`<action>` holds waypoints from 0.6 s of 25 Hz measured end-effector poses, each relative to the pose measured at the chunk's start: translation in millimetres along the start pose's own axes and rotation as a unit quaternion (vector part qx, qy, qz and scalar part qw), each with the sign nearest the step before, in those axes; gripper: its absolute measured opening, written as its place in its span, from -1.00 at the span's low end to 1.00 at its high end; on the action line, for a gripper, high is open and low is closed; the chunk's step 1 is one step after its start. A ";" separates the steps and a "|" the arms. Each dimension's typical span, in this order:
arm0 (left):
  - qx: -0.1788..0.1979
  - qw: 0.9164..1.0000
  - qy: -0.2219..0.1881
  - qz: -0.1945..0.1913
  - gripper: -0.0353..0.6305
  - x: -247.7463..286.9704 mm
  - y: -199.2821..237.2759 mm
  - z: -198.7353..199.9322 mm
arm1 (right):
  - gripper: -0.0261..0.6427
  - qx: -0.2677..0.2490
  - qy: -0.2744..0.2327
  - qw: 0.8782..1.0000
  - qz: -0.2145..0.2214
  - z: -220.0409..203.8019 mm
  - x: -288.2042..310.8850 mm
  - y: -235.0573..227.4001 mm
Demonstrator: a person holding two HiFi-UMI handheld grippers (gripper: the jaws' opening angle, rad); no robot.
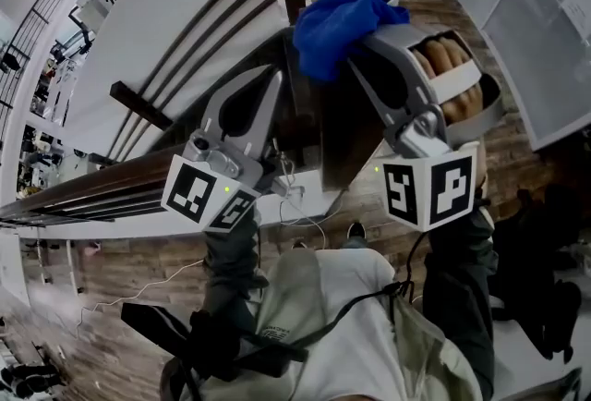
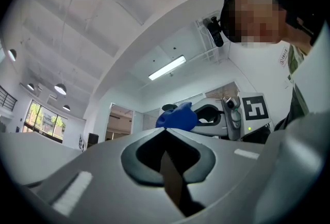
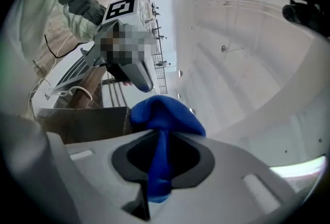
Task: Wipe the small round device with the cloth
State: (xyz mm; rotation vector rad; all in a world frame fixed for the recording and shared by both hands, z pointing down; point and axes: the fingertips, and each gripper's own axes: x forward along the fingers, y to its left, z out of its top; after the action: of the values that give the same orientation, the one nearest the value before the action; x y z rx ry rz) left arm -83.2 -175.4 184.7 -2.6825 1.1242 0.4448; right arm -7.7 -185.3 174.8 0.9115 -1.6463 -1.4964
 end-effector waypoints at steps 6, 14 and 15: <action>-0.008 1.000 -0.006 -0.011 -0.88 -0.5 -1.4 -2.3 | -0.74 0.111 -0.010 0.994 -0.008 -8.0 -16.2 10.0; -0.003 1.000 -0.010 -0.018 -0.88 -6.2 -13.7 0.1 | -0.74 0.295 -0.074 0.944 -0.126 -14.3 -71.1 -8.6; -0.005 1.000 -0.009 -0.017 -0.88 -7.4 -14.9 -1.2 | -0.74 0.315 -0.077 0.936 -0.139 -16.2 -76.0 -8.0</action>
State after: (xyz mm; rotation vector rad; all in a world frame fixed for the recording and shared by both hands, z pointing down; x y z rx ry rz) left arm -77.1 -160.6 189.4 -2.6951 1.0726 0.4697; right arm 43.9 -127.7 164.1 1.4476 -2.2480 -1.2427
